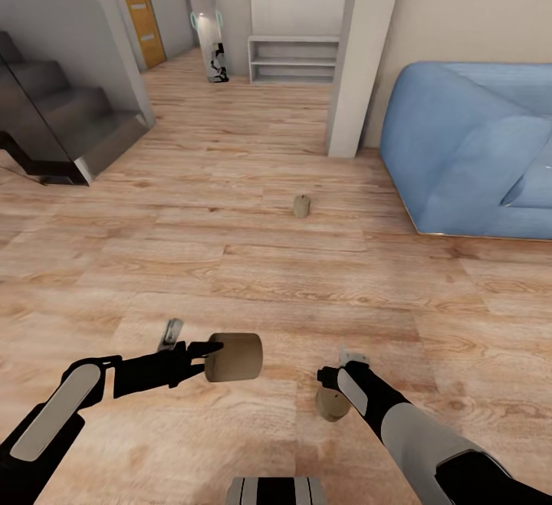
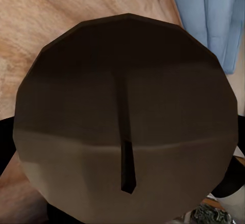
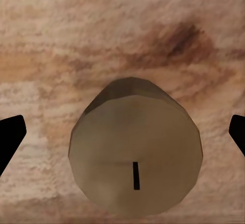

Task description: Place each of the two pumpkins and all three candles from the living room inside a cabinet in the living room (use any cabinet), then make sure every cabinet is closed, and position the cauldron so it is next to a table in the living room.

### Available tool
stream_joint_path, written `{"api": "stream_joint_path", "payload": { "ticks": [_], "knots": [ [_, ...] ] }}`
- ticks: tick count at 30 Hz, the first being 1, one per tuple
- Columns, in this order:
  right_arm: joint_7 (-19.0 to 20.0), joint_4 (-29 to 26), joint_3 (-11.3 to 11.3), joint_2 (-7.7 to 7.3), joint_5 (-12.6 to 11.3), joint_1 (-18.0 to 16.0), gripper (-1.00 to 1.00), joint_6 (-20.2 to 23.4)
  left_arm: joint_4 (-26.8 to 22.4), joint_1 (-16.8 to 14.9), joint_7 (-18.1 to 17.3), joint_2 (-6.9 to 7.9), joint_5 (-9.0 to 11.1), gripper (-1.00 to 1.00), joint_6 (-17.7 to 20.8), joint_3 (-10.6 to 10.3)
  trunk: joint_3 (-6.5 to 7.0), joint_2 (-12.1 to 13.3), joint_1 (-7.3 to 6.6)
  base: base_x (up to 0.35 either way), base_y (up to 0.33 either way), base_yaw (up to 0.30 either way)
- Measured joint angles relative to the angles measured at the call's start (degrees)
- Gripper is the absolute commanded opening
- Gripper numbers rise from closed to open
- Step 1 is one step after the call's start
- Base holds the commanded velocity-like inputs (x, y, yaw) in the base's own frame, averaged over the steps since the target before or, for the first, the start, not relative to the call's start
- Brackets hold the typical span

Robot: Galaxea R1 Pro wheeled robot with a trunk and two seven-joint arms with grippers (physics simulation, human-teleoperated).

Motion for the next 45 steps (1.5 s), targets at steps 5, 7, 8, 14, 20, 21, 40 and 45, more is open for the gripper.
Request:
{"api": "stream_joint_path", "payload": {
  "ticks": [5,7,8,14,20,21,40,45],
  "knots": [
    [0.0,0.1,0.0,0.0,0.0,0.0,1.0,1.2,0.0,0.0,-0.1,0.02,0.2,-1.0,0.0,-0.1,-0.66,0.0,0.08,0.0,0.0,0.0],
    [0.0,0.1,0.0,0.0,0.0,0.0,1.0,1.8,0.0,0.0,-0.1,0.02,0.1,-1.0,0.0,-0.1,-0.67,0.0,0.08,0.0,0.0,0.0],
    [0.0,0.1,0.0,0.0,0.0,0.0,1.0,1.9,0.0,0.0,-0.1,0.02,0.2,-1.0,0.0,-0.1,-0.67,0.0,0.08,0.0,0.0,0.0],
    [0.0,0.1,0.0,0.0,0.0,0.0,1.0,3.5,0.0,0.0,-0.1,0.02,0.3,-1.0,0.0,-0.1,-0.88,-0.1,0.11,0.0,0.0,0.0],
    [0.0,0.1,0.0,0.0,0.1,0.0,1.0,3.6,0.0,0.0,-0.1,-0.04,0.2,-1.0,0.0,-0.3,-1.33,-0.1,0.15,0.0,0.0,0.0],
    [0.0,0.1,0.0,0.0,0.1,0.0,1.0,3.6,0.0,0.0,-0.2,-0.02,0.3,-1.0,0.0,-0.5,-1.33,-0.1,0.15,0.0,0.0,0.0],
    [0.0,1.8,0.0,-0.18,0.1,0.0,1.0,-2.2,-0.1,0.0,-0.9,0.01,1.8,-1.0,0.1,-1.5,-2.44,-0.1,0.28,0.0,0.0,0.0],
    [0.0,1.8,0.0,-0.18,0.1,0.0,1.0,-2.3,-0.1,0.0,-7.7,1.47,3.0,-1.0,0.1,-3.5,-2.44,-0.1,0.28,0.0,0.0,0.0]
  ]
}}
